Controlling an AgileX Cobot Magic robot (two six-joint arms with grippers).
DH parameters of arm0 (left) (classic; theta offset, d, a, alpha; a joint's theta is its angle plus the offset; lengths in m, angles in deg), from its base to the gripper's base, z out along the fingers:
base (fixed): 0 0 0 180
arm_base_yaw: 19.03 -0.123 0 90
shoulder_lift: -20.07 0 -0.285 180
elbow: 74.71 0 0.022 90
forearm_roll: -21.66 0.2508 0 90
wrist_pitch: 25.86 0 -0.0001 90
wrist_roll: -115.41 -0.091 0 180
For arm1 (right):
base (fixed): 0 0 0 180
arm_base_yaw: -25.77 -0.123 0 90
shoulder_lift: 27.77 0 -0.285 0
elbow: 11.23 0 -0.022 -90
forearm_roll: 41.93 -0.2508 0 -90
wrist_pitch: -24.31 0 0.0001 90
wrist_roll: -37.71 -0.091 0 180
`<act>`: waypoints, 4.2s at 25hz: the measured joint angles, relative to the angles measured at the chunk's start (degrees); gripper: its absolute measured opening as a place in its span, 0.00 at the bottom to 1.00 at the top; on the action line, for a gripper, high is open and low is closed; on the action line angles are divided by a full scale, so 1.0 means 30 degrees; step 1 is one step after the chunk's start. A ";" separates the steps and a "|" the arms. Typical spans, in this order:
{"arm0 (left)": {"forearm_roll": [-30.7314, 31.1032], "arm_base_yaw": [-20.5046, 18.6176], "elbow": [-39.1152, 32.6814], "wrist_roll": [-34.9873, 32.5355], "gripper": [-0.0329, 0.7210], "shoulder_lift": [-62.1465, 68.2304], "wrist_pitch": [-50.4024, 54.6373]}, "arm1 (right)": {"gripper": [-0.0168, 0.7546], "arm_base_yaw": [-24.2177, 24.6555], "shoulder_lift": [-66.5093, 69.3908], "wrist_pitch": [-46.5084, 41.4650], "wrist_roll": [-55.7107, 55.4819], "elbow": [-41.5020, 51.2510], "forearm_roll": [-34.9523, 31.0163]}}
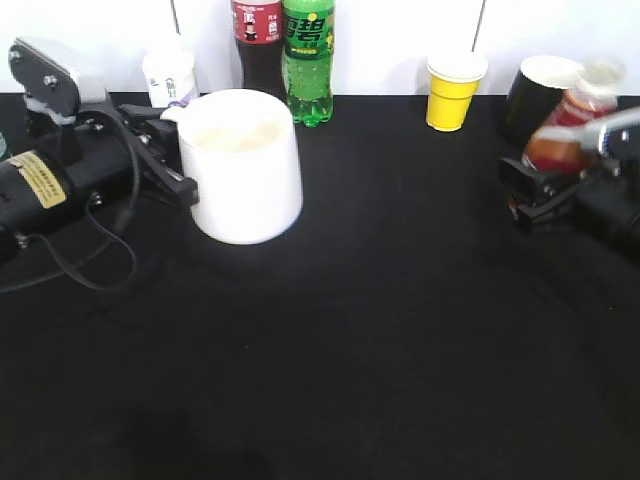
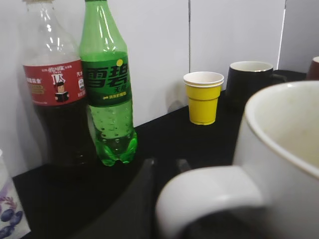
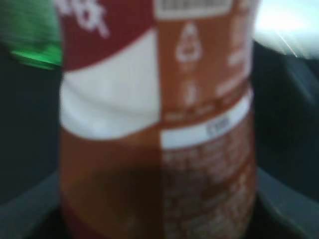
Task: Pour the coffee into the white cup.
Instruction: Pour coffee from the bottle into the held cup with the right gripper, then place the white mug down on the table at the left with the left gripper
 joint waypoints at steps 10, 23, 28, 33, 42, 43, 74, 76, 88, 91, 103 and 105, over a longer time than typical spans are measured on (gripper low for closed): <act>0.0166 0.5657 0.4090 0.0207 0.13 0.0210 0.3183 | 0.69 -0.2105 -0.7991 -0.9460 0.0201 -0.3701 0.7036; -0.0220 0.6424 0.5079 0.0628 0.13 0.0230 0.4056 | 0.69 -0.2973 -0.7991 -1.0217 1.1440 -0.4903 0.8020; -0.0074 0.6424 0.5079 0.1147 0.13 0.0230 0.4112 | 0.69 -0.2991 -0.7991 -1.0217 1.4707 -0.4903 0.8020; 0.0311 0.6424 0.5079 0.1569 0.13 0.0230 0.4150 | 0.69 -0.2991 -0.7991 -1.0199 1.5993 -0.4903 0.7848; 0.0350 0.6424 0.5079 0.1699 0.13 0.0230 0.4150 | 0.69 -0.2991 -0.7991 -1.0199 1.8770 -0.4903 0.6165; 0.0350 0.6424 0.5079 0.1699 0.13 0.0230 0.4150 | 0.69 -0.2991 -0.7991 -1.0199 1.9221 -0.4903 0.5750; -0.0705 0.4859 0.4976 0.1699 0.13 0.0230 0.2779 | 0.69 -0.2991 -0.7991 -1.0007 -0.1706 -0.4903 0.4326; -0.0684 0.3832 0.4127 0.1699 0.13 0.0212 0.2500 | 0.69 -0.2991 -0.7991 -1.0007 -0.2049 -0.4903 0.4286; -0.8521 0.0022 -0.1243 -0.3051 0.13 0.1906 -0.1994 | 0.69 -0.2991 -0.7991 -1.0007 -0.2167 -0.4903 0.4266; -1.0371 -0.0142 -0.1021 -0.3194 0.13 0.3286 -0.1856 | 0.69 -0.2991 -0.7991 -1.0007 -0.2167 -0.4903 0.4266; -1.0566 -0.0897 0.1905 -0.3027 0.34 0.6503 -0.2759 | 0.69 -0.2991 -0.7991 -1.0007 -0.2187 -0.4903 0.4266; -1.0428 -0.0911 0.1520 -0.3027 0.43 0.6254 -0.2877 | 0.69 -0.2991 -0.7991 -1.0007 -0.2188 -0.4903 0.4266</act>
